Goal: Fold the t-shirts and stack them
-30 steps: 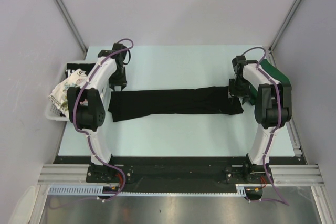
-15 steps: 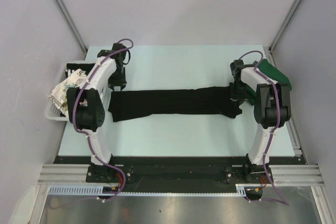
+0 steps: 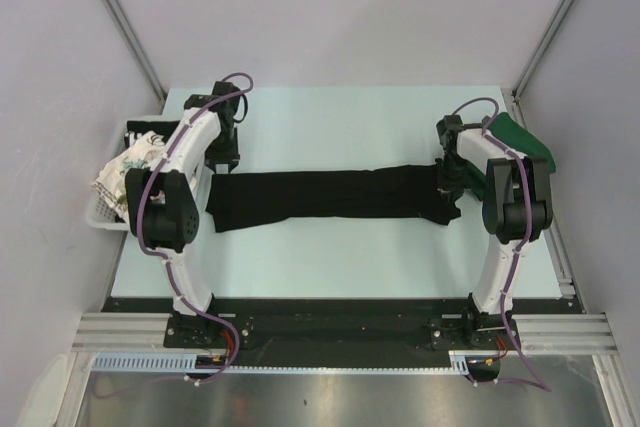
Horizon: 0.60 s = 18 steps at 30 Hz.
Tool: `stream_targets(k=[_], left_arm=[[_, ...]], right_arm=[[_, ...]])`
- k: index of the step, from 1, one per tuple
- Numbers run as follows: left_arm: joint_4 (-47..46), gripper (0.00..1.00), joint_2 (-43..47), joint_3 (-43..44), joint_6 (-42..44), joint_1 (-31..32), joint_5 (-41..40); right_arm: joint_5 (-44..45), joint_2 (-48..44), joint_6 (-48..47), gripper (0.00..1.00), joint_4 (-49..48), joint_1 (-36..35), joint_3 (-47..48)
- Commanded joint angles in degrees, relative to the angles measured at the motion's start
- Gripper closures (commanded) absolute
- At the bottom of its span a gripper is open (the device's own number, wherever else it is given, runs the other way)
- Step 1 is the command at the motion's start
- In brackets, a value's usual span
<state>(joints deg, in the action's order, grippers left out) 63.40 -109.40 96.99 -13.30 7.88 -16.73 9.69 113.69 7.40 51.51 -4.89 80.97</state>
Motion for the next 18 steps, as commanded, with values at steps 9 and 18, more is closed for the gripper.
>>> stream_targets(k=[9,18], left_arm=[[-0.1,0.60,4.0,1.8,1.3,0.3,-1.5],[0.3,0.60,5.3,1.6,1.6,0.3,-1.7]], right_arm=[[4.0,2.3,-0.8,1.00,-1.3,-0.4,0.9],[5.3,4.8,-1.7,1.00,-1.7,-0.3,6.5]])
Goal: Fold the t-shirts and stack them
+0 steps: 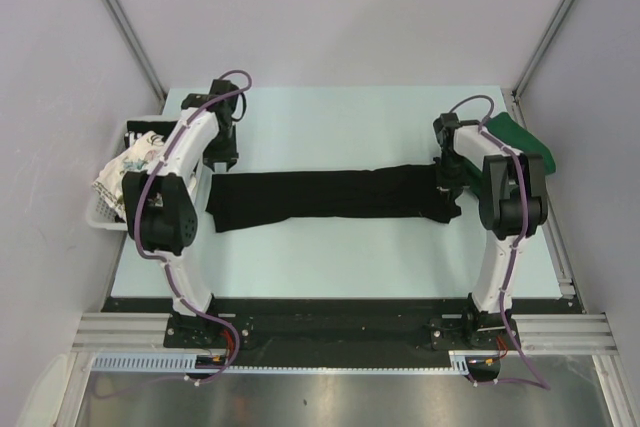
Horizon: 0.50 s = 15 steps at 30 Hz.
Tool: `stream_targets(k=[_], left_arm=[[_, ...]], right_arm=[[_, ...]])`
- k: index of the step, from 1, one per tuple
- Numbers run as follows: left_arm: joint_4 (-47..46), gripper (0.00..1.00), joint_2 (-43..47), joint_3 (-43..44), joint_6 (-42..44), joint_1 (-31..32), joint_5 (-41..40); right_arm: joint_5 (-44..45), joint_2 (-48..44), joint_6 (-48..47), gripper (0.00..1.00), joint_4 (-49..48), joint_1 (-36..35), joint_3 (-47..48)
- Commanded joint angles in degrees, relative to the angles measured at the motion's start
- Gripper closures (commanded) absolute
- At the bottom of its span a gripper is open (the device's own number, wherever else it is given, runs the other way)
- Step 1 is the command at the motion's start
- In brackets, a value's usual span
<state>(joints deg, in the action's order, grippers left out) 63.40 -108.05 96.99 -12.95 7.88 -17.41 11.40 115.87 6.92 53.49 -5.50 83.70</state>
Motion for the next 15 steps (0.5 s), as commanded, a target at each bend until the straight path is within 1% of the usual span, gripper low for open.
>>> stream_targets(k=[1,15], left_arm=[[0.2,0.60,4.1,1.5,1.3,0.3,-1.2],[1.5,0.59,6.4,1.9,2.2,0.3,-2.5]], right_arm=[[3.6,3.0,-1.4,1.00,-3.7,0.3,4.6],[2.4,11.4,-2.1,1.00,-1.7,0.0,18.2]])
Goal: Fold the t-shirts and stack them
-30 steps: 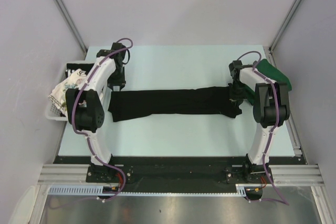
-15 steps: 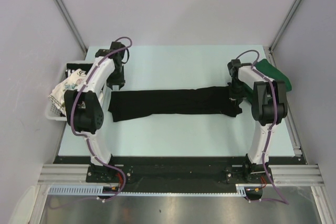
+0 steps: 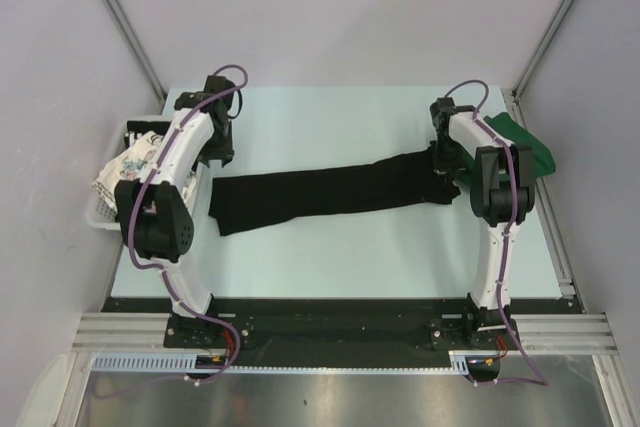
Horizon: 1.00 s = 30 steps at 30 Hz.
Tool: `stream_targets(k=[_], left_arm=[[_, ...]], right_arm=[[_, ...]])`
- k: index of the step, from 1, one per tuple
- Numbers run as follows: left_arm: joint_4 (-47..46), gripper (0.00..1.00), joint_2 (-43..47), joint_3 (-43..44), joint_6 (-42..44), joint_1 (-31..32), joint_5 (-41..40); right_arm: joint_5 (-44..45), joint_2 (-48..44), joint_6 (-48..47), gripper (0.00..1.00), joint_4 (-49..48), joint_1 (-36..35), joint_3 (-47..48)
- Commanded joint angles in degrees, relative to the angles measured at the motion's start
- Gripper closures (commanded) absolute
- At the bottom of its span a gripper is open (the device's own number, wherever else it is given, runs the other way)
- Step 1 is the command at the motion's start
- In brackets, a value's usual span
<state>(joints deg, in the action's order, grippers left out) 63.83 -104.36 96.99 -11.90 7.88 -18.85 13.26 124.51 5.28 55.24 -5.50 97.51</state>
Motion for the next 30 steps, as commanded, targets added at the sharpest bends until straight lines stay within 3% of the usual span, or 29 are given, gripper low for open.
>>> stream_targets(k=[1,30], left_arm=[[1.2,0.59,2.7,2.1,1.3,0.3,-1.1],[3.2,0.59,-0.3,6.4,1.4,0.3,-1.5]], right_arm=[[0.1,3.1,-0.4,1.00,-3.5,-0.1,4.9],[-3.8,18.0,-1.5,1.00,0.1,-3.0,28.2]])
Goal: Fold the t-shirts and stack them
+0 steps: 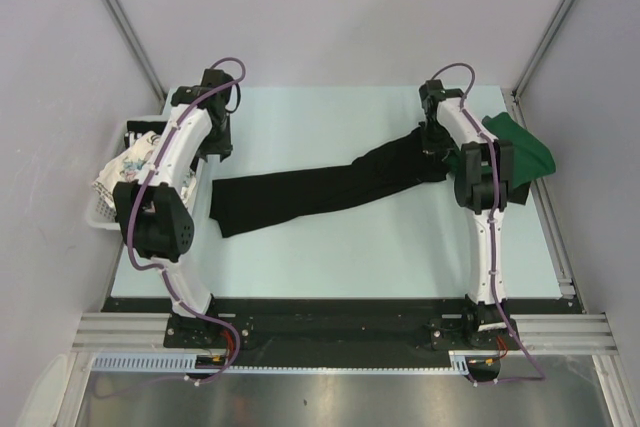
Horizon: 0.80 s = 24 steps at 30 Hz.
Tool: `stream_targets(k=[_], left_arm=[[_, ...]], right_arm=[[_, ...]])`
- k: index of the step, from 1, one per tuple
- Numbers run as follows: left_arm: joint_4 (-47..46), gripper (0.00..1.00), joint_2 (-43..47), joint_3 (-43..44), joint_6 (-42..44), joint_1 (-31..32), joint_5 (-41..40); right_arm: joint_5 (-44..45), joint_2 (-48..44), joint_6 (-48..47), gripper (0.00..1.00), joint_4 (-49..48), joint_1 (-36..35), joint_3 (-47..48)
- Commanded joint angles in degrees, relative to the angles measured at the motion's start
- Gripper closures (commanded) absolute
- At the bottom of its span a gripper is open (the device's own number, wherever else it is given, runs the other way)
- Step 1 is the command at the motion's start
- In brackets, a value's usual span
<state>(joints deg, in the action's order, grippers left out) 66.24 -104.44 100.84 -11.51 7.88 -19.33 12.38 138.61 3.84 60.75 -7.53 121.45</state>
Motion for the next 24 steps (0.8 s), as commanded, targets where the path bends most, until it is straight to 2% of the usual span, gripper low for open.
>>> stream_targets(k=[1,17,24], left_arm=[[0.7,0.59,-0.2,2.5,1.0,0.3,-1.1],[0.0,0.59,-0.3,1.6,1.0,0.3,1.3],[-1.8,0.59,0.3,1.0,1.0,0.4,4.2]], right_arm=[[-2.6,4.4,-0.1,1.00,-5.1,-1.0,4.9],[0.8,11.1,-0.4,1.00,-3.1,3.0,15.0],[1.4,10.1,-1.9,1.00,-8.1,4.1,15.1]])
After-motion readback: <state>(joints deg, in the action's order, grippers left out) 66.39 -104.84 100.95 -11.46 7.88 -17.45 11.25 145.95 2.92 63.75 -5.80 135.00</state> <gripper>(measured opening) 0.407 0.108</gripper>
